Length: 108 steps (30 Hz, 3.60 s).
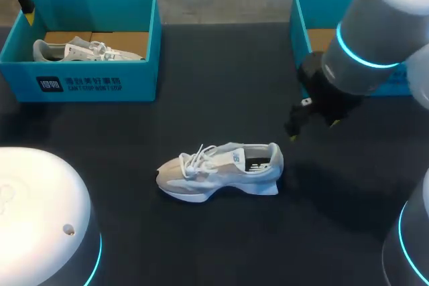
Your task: Take the shoe out of the shoebox, open the shoe tongue, remove and reinsert the insole, then place the shoe into the shoebox
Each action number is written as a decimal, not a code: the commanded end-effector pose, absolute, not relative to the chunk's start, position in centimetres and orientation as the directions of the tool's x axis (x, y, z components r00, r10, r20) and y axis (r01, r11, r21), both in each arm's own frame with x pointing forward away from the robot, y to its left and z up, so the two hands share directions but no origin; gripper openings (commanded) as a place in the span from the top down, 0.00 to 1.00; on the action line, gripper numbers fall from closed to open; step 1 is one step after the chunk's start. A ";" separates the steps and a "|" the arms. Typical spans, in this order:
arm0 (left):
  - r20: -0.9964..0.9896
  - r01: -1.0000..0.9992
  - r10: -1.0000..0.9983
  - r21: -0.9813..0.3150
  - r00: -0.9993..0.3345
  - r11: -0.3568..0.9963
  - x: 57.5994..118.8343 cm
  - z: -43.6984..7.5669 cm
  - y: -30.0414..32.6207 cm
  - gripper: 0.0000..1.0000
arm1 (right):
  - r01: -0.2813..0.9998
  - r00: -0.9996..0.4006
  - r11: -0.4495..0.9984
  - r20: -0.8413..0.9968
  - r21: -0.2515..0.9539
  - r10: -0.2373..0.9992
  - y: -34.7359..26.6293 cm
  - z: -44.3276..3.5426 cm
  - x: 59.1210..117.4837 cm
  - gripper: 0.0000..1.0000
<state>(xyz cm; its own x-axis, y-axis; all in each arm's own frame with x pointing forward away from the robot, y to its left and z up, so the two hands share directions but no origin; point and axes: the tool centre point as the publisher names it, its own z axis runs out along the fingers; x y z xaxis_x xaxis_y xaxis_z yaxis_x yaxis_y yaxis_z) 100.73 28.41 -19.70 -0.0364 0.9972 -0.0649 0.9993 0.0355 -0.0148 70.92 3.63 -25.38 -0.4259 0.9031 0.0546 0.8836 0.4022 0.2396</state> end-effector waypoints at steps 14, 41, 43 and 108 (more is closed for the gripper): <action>-0.061 0.999 0.997 -0.014 -0.036 0.035 100.7 -19.6 28.4 0.00 | 0.850 -0.512 0.420 0.308 0.318 0.802 2.1 -26.1 70.9 0.00; -0.061 0.999 0.997 -0.014 -0.036 0.035 100.7 -19.6 28.4 0.00 | 0.495 -0.840 0.621 0.152 0.608 0.521 -0.5 -26.5 73.7 0.00; -0.061 0.999 0.997 -0.014 -0.036 0.035 100.7 -19.6 28.4 0.00 | 0.495 -0.840 0.621 0.152 0.608 0.521 -0.5 -26.5 73.7 0.00; -0.061 0.999 0.997 -0.014 -0.036 0.035 100.7 -19.6 28.4 0.00 | -0.005 -0.995 0.539 -0.060 0.843 0.085 -4.8 -35.5 75.7 0.00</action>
